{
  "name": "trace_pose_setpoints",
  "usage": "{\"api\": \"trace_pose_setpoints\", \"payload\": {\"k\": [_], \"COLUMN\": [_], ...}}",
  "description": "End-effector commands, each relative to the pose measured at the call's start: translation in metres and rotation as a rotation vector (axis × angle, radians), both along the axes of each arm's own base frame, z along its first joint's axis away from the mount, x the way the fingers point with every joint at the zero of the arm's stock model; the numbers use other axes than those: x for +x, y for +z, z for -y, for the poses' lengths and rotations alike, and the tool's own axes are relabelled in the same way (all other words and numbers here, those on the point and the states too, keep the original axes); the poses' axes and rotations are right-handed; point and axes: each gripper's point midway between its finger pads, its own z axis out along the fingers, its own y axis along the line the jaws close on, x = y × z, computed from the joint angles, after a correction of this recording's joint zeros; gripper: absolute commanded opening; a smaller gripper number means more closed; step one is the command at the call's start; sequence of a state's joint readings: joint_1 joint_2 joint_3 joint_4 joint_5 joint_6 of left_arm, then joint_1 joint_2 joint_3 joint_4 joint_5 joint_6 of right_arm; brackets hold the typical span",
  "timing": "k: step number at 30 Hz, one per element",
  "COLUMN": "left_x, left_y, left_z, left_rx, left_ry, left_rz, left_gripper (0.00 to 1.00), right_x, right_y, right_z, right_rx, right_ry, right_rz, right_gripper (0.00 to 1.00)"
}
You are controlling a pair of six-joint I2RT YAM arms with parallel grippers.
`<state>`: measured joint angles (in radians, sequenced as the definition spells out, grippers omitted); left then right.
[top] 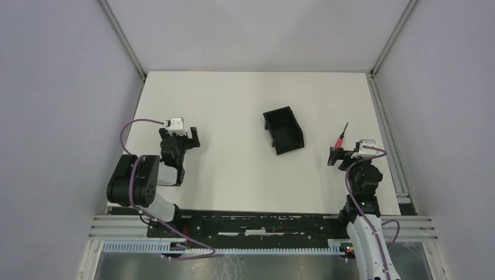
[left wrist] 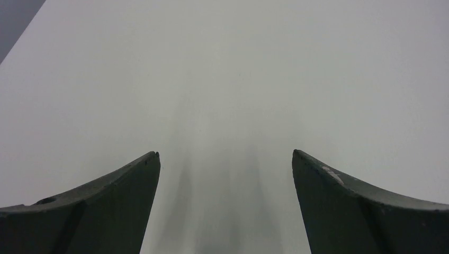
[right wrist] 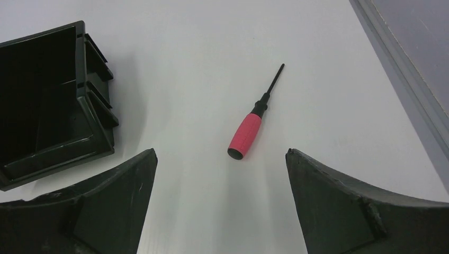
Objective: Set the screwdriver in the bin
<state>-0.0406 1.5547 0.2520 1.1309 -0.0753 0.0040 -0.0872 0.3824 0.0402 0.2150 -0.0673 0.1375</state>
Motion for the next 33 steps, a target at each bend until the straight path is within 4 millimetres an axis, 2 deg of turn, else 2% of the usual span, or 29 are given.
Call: {"api": "trace_pose_setpoints", "payload": {"k": [1, 4, 7, 9, 10, 11, 13, 16, 18, 22, 25, 28, 31, 33], "left_x": [0.003, 0.003, 0.003, 0.004, 0.003, 0.003, 0.003, 0.003, 0.003, 0.003, 0.003, 0.003, 0.003, 0.003], "left_y": [0.014, 0.014, 0.014, 0.014, 0.014, 0.014, 0.014, 0.015, 0.015, 0.015, 0.014, 0.015, 0.014, 0.014], "left_z": [0.0, 0.0, 0.0, 0.0, 0.0, 0.0, 0.0, 0.0, 0.0, 0.0, 0.0, 0.0, 0.0, 0.0], "left_rx": [-0.022, -0.022, -0.022, -0.022, -0.022, -0.022, -0.022, -0.022, -0.022, -0.022, -0.022, -0.022, -0.022, -0.022], "left_ry": [0.003, 0.002, 0.002, 0.003, 0.002, 0.003, 0.003, 0.003, 0.003, 0.002, 0.003, 0.002, 0.004, 0.003], "left_rz": [0.05, 0.049, 0.05, 0.051, 0.051, 0.051, 0.051, 0.052, 0.052, 0.052, 0.051, 0.052, 0.051, 0.051], "left_gripper": [1.0, 1.0, 1.0, 1.0, 1.0, 1.0, 1.0, 1.0, 1.0, 1.0, 1.0, 1.0, 1.0, 1.0], "right_x": [0.002, 0.004, 0.015, 0.028, 0.037, 0.043, 0.063, 0.095, 0.108, 0.124, 0.131, 0.137, 0.135, 0.127], "right_y": [0.01, 0.027, 0.059, 0.077, 0.093, 0.079, 0.08, 0.07, 0.049, 0.009, -0.026, -0.051, -0.073, -0.087], "right_z": [0.008, 0.023, 0.016, 0.024, 0.031, 0.036, 0.04, 0.032, 0.037, 0.053, 0.052, 0.045, 0.047, 0.047], "right_rx": [0.024, 0.124, 0.115, 0.099, 0.086, 0.059, 0.01, -0.026, -0.05, -0.042, -0.019, 0.013, 0.013, 0.01], "right_ry": [-0.055, -0.175, -0.127, -0.16, -0.196, -0.219, -0.211, -0.083, -0.069, -0.124, -0.106, -0.069, -0.079, -0.086], "right_rz": [0.03, 0.065, 0.106, 0.014, -0.04, -0.201, -0.396, -0.635, -0.78, -0.883, -0.957, -0.984, -1.02, -1.057], "right_gripper": [0.98, 0.98, 0.98, 0.98, 0.98, 0.98, 0.98, 0.98, 0.98, 0.97, 0.9, 0.84, 0.8, 0.74]}}
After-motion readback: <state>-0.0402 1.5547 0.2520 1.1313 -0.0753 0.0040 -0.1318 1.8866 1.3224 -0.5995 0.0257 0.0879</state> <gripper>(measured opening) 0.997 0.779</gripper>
